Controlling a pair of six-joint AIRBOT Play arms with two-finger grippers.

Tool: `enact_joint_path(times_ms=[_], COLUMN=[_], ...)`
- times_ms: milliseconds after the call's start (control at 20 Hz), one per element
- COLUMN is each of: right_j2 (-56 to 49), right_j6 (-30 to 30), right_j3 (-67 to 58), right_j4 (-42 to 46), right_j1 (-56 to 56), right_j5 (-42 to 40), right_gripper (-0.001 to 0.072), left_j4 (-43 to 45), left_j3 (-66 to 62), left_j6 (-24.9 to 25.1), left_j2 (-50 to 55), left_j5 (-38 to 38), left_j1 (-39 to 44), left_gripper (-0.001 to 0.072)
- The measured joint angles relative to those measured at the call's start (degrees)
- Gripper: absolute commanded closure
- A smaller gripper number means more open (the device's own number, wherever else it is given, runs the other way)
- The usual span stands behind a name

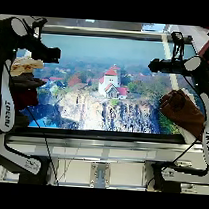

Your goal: Fold the shirts.

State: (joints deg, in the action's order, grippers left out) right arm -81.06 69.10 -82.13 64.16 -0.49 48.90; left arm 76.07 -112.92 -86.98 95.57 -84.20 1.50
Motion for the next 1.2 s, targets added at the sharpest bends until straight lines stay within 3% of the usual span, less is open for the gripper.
enact_joint_path(times_ms=[50,100,150,200,350,500,600,650,700,750,950,1200], right_j2=[0.00,0.00,0.00,0.00,0.00,0.00,0.00,0.00,0.00,0.00,0.00,0.00], right_j6=[0.00,0.00,0.00,0.00,0.00,0.00,0.00,0.00,0.00,0.00,0.00,0.02], right_j3=[0.00,0.00,0.00,0.00,0.00,0.00,0.00,0.00,0.00,0.00,0.00,0.00], right_j4=[0.00,-0.02,-0.02,-0.02,-0.02,-0.02,-0.02,-0.02,-0.02,-0.02,-0.20,-1.66], right_j1=[0.00,0.00,0.00,0.00,0.00,0.00,0.00,0.00,0.02,0.04,0.11,0.11], right_j5=[0.00,0.00,0.00,0.00,0.02,0.00,0.00,0.00,-0.07,-0.55,-6.08,-9.40], right_gripper=[0.0398,0.0398,0.0398,0.0398,0.0398,0.0398,0.0398,0.0398,0.0398,0.0398,0.0398,0.0398], left_j4=[0.09,0.42,1.33,3.02,14.82,29.00,33.70,34.77,35.04,34.40,26.16,18.80], left_j3=[0.00,0.00,0.00,0.00,0.00,0.00,0.35,0.96,2.01,3.39,10.91,14.56], left_j6=[0.00,0.04,0.04,0.02,-0.11,-3.52,-6.29,-7.43,-8.20,-8.85,-9.75,-11.87], left_j2=[0.00,0.00,0.00,0.00,0.00,0.02,0.13,0.17,0.20,0.22,0.92,4.35], left_j5=[0.22,0.52,1.22,1.79,3.69,3.91,1.62,0.46,-0.11,-0.35,3.67,10.60], left_j1=[0.00,0.00,0.00,0.00,-0.31,-3.56,-7.93,-10.45,-13.29,-15.91,-24.79,-29.03], left_gripper=[0.0671,0.0527,0.0325,0.0208,0.0194,0.0193,0.0192,0.0148,0.0027,-0.0004,-0.0005,-0.0003])
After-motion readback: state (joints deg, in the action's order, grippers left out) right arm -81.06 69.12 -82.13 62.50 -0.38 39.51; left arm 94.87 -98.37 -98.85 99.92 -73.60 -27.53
